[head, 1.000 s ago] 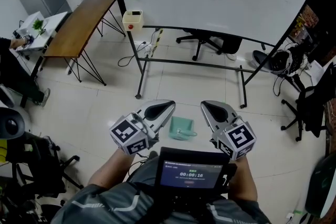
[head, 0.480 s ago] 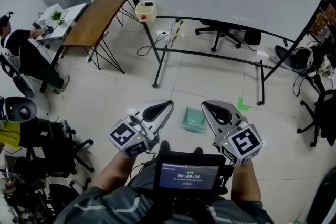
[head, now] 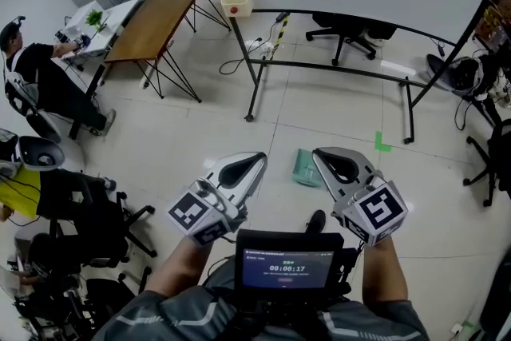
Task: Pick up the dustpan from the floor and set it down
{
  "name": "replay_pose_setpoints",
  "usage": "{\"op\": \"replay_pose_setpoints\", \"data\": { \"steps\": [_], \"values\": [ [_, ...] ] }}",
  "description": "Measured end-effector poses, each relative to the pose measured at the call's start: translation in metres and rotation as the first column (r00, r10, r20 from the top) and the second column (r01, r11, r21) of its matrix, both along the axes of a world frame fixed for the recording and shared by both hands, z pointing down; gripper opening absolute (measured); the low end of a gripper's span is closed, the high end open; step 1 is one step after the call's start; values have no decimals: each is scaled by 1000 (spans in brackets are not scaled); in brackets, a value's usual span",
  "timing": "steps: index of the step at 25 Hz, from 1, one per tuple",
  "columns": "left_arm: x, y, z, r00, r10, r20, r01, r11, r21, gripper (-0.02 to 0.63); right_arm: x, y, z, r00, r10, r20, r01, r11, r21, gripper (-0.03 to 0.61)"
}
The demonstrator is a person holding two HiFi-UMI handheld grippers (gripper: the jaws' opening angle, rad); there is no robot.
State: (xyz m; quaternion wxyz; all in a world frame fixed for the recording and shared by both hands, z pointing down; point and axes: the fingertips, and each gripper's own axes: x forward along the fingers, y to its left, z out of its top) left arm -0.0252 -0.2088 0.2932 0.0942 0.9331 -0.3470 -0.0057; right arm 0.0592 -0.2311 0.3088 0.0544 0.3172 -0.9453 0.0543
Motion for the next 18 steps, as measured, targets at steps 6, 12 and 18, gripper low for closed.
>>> {"op": "replay_pose_setpoints", "data": {
  "steps": [6, 12, 18],
  "values": [
    [-111, 92, 10, 998, 48, -31, -48, 999, 4, 18, -90, 91, -4, 992, 126, 14, -126, 992, 1, 15],
    [-197, 177, 7, 989, 124, -80, -124, 992, -2, 18, -162, 180, -20, 972, 234, 9, -234, 972, 2, 14],
    [-232, 223, -8, 980, 165, -111, -165, 986, 11, 18, -193, 245, -39, 955, 297, 4, -297, 955, 20, 14]
  ]
}}
